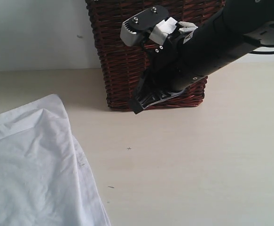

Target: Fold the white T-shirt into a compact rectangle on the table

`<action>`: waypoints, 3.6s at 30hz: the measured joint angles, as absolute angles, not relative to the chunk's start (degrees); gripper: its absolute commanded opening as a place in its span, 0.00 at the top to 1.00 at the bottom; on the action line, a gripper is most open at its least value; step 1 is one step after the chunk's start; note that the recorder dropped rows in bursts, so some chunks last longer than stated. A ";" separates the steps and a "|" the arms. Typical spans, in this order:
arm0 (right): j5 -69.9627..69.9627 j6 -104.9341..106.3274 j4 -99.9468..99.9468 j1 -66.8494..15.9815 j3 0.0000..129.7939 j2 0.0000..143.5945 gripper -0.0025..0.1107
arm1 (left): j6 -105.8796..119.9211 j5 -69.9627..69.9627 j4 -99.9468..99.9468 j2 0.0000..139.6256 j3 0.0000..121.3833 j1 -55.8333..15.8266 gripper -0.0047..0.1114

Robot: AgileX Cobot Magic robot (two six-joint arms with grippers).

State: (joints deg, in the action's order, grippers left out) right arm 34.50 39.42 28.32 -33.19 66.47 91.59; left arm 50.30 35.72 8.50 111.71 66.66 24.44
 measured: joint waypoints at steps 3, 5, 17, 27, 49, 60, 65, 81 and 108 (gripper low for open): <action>34.50 39.42 28.32 -33.19 66.47 91.59 0.98 | 51.19 34.83 8.50 111.82 66.66 24.44 0.64; 34.50 39.42 28.32 -33.19 66.47 91.59 0.98 | 51.42 33.42 8.50 111.82 66.66 24.44 0.76; 34.50 39.42 28.32 -33.19 66.47 91.59 0.98 | 51.21 19.46 8.61 109.48 66.66 23.70 0.96; 34.50 39.42 28.32 -33.19 66.47 91.59 0.98 | 41.92 -8.30 8.63 109.65 66.66 20.94 0.70; 31.42 39.19 31.17 -33.19 66.47 93.03 0.98 | 21.72 8.67 6.08 106.91 66.66 20.94 0.96; 31.46 45.74 39.65 -38.77 69.10 105.48 0.98 | 19.65 28.13 -1.21 104.69 64.13 19.56 0.96; 30.65 45.91 39.92 -41.97 71.94 110.45 0.98 | 19.43 23.54 -3.34 102.25 62.89 19.02 0.96; 37.60 21.16 18.07 -47.09 88.45 129.11 0.98 | 19.43 14.67 -6.33 101.85 62.70 19.02 0.96; 38.62 5.70 4.33 -45.66 70.65 116.03 0.98 | 19.43 12.76 -13.54 101.85 62.70 18.57 0.96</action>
